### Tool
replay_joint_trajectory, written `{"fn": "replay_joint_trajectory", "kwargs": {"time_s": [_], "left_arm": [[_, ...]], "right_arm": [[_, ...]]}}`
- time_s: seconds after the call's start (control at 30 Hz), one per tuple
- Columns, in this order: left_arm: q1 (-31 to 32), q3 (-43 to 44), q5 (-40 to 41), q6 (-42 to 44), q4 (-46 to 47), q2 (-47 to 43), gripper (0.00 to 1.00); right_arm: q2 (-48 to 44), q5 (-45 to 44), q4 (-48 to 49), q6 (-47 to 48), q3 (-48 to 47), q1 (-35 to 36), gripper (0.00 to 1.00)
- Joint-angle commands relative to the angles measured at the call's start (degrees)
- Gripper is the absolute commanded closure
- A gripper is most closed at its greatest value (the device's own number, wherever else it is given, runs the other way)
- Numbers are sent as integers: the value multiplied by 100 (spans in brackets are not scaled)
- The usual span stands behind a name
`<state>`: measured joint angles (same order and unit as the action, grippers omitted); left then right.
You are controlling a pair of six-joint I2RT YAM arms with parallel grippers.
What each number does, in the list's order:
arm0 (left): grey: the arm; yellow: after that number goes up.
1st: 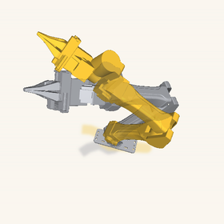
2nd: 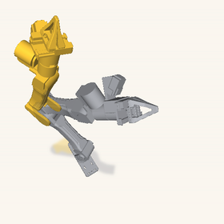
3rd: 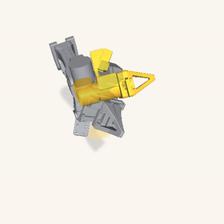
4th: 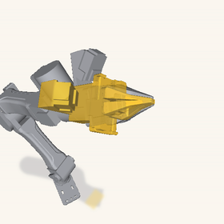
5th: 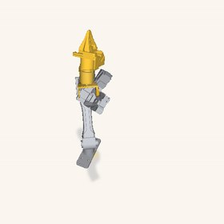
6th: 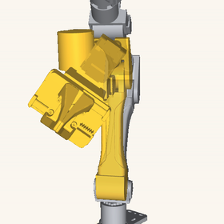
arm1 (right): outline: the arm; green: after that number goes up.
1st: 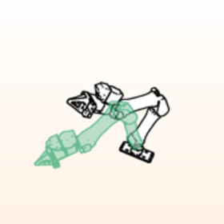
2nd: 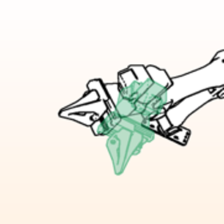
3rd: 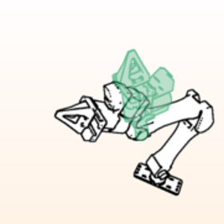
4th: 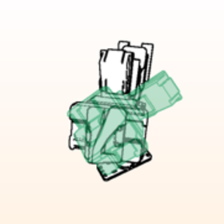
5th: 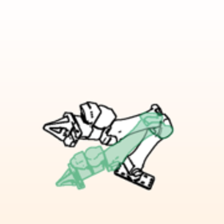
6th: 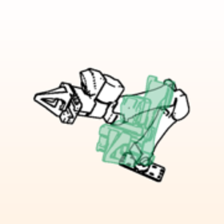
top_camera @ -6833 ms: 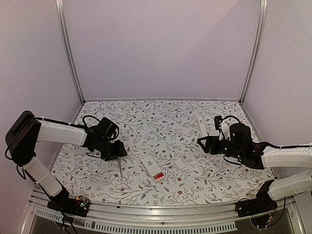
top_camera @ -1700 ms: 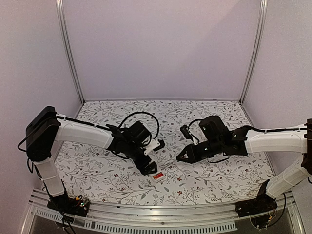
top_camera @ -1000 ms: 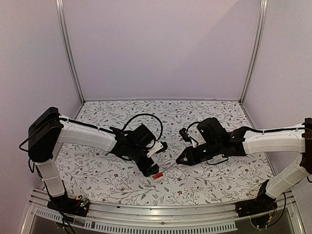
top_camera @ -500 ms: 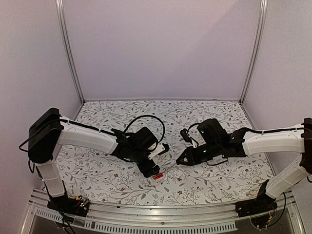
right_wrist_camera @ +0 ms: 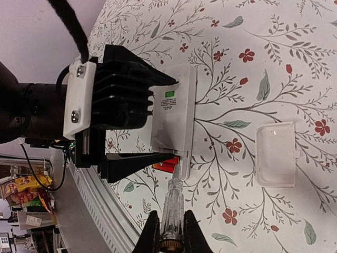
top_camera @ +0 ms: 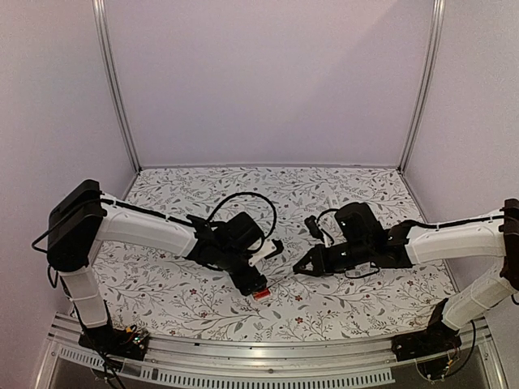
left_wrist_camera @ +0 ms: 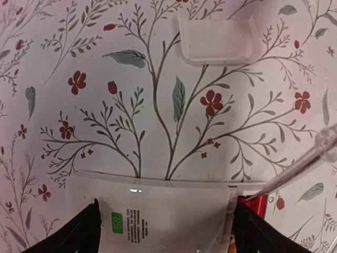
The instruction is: Unload the batteries from the remote control
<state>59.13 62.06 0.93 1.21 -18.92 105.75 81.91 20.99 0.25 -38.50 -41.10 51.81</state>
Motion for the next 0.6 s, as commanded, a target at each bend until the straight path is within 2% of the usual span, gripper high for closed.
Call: {"fn": "replay_joint_trajectory", "kwargs": {"time_s": [0.0,0.2,0.33,0.57], "left_arm": [[175,-160,-106,-104,-481,496,14],[200,-176,-108,-104,-521,516,15],[197,-168,243,-109,-498,421,15],[-226,-15,421,-616,-223,-503,6]], "right_arm": [[-90,871,855,-313,121,164,100],[-169,1021,1075,-453,228,165,100],[-272,829,886,-433,291,162,100],[-770,316,160,-7,210,-32,100]]}}
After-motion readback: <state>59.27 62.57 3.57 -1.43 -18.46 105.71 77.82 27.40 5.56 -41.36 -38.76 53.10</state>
